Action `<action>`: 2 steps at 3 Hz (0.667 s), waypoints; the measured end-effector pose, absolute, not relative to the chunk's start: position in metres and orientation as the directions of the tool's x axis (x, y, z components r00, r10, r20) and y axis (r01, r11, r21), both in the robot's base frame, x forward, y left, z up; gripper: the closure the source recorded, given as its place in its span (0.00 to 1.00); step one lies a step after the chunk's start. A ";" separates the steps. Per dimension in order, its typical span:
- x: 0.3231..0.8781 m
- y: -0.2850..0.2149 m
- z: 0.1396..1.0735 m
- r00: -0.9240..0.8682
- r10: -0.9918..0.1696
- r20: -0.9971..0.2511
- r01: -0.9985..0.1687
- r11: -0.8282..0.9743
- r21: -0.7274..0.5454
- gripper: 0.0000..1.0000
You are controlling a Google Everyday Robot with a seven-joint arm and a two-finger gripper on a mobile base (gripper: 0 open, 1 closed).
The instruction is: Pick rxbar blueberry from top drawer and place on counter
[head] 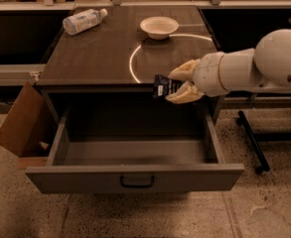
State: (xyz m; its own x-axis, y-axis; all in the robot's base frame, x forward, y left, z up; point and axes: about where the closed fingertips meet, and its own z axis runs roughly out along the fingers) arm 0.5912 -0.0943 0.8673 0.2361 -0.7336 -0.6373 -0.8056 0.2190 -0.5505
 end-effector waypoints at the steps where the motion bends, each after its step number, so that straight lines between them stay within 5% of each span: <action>1: 0.631 -0.095 0.896 0.266 -0.724 -0.636 -0.769 0.239 -0.593 1.00; 2: 0.677 -0.094 0.924 0.281 -0.708 -0.648 -0.738 0.272 -0.618 1.00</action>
Offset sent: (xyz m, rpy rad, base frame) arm 0.1421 -0.0029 0.0934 0.0947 -0.1600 -0.0608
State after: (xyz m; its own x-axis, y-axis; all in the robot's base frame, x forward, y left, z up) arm 0.6765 -0.0941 0.9240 0.2810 -0.7079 -0.6480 -0.7379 0.2723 -0.6176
